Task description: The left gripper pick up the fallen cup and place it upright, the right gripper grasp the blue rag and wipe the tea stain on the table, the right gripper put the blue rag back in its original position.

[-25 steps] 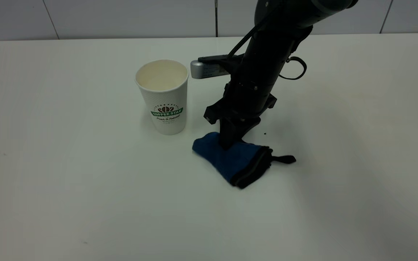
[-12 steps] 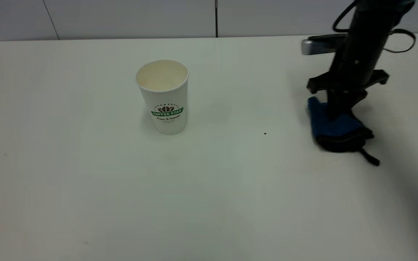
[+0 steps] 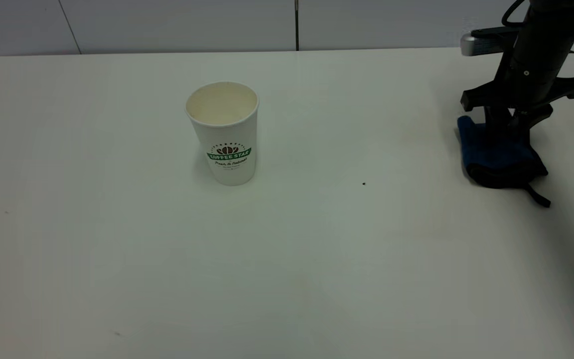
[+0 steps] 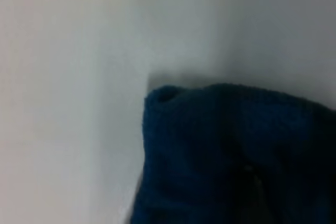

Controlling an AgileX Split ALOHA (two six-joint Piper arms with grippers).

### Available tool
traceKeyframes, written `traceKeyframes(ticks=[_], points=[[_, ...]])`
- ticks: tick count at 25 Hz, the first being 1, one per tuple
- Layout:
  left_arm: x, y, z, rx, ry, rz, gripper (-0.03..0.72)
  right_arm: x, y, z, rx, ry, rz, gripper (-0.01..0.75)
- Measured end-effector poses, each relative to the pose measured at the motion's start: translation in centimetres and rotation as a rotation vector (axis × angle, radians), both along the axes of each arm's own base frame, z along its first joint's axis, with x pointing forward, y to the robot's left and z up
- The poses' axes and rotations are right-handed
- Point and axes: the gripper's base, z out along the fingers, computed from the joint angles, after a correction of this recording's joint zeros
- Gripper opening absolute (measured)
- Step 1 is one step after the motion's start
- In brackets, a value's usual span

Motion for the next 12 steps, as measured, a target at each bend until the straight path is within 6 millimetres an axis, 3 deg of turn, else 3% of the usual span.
traceKeyframes(ticks=[3,5,9,12], points=[[0.0,0.0,0.0,0.001,0.0,-0.001,0.585,-0.1,0.2,4.3,0.001,0.0,-0.002,0.594],[0.0,0.0,0.0,0.001,0.001,-0.001,0.585,-0.4,0.7,8.7,0.003,-0.013,0.003,0.649],[0.0,0.0,0.0,0.001,0.001,-0.001,0.585,-2.8,2.4,18.7,0.003,-0.076,0.039,0.646],[0.0,0.0,0.0,0.001,0.001,-0.001,0.585,-6.9,3.2,25.1,0.007,-0.128,0.059,0.597]])
